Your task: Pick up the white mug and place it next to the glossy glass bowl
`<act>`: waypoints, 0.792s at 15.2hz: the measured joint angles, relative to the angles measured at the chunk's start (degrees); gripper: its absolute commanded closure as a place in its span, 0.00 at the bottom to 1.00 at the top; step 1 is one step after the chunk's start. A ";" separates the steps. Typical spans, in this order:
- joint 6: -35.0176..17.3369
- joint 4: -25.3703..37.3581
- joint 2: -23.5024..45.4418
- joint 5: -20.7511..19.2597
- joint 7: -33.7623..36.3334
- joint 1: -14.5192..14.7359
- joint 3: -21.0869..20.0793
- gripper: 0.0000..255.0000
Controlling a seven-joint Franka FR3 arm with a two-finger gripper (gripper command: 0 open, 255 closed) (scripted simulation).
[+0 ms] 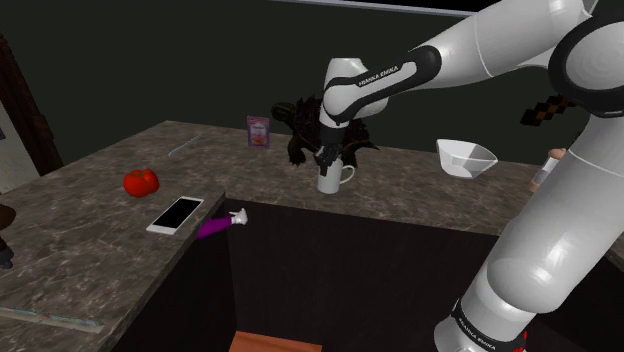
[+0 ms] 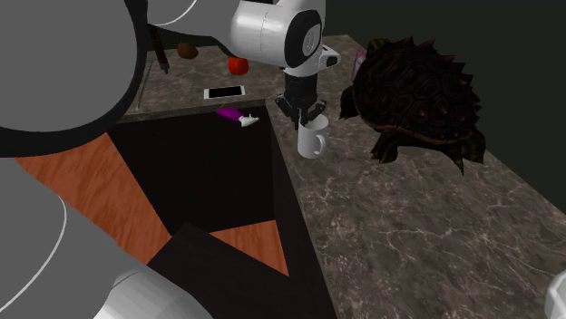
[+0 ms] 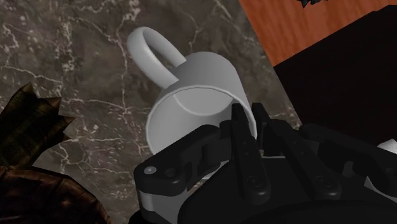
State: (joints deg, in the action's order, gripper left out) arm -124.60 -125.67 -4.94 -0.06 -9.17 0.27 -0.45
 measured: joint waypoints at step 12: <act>9.21 6.55 -2.67 0.03 -0.12 -0.04 0.05 1.00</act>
State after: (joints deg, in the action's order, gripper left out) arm -115.38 -119.12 -7.62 -0.02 -9.28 0.23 -0.40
